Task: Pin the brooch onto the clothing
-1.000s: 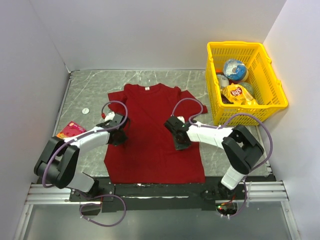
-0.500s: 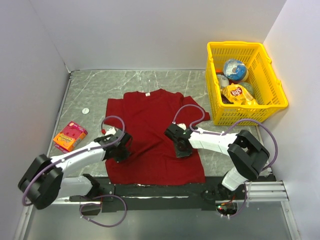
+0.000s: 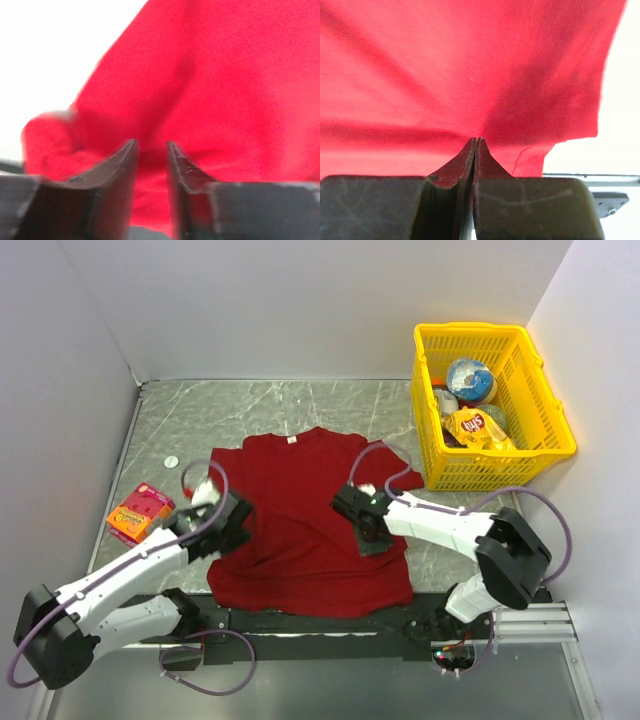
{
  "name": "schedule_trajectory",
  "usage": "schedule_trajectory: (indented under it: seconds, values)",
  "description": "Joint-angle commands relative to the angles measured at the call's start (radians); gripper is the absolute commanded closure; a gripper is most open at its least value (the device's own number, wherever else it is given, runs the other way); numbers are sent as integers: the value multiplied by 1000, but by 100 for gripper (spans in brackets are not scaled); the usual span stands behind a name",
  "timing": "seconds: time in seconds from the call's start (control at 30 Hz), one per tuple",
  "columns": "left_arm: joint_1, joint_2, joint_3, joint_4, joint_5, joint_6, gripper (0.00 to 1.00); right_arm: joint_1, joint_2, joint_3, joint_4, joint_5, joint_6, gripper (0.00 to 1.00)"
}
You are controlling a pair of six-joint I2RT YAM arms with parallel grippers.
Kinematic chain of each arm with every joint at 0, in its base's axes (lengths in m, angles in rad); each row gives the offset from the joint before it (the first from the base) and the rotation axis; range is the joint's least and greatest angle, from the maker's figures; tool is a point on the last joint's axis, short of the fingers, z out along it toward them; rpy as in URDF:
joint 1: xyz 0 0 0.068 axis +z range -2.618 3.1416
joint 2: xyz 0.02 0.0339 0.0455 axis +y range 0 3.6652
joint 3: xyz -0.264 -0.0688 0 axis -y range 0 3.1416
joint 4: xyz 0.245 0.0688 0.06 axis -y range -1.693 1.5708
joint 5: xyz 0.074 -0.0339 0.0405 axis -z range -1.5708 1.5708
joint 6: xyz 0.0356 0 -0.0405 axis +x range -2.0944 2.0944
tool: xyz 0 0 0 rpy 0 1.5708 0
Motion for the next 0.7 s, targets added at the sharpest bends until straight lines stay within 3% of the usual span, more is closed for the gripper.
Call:
schedule_trajectory:
  seconds: [0.0,0.03,0.1,0.23,0.4,0.67]
  values:
    - [11,59,200,83,-218,155,23,3,-72,173,12,109,-83,100]
    - [38,82,269,90,-237,179,11,4,-64,203,27,122,-93,100]
    - [93,160,332,146,-240,303,6,3,-29,273,63,125,-143,100]
    - [346,307,512,194,-133,454,10,-9,51,358,128,103,-194,100]
    - [590,505,662,217,-95,566,9,-58,86,369,205,4,-239,100]
    - [789,811,785,241,-12,667,15,-178,97,324,288,-179,-274,100]
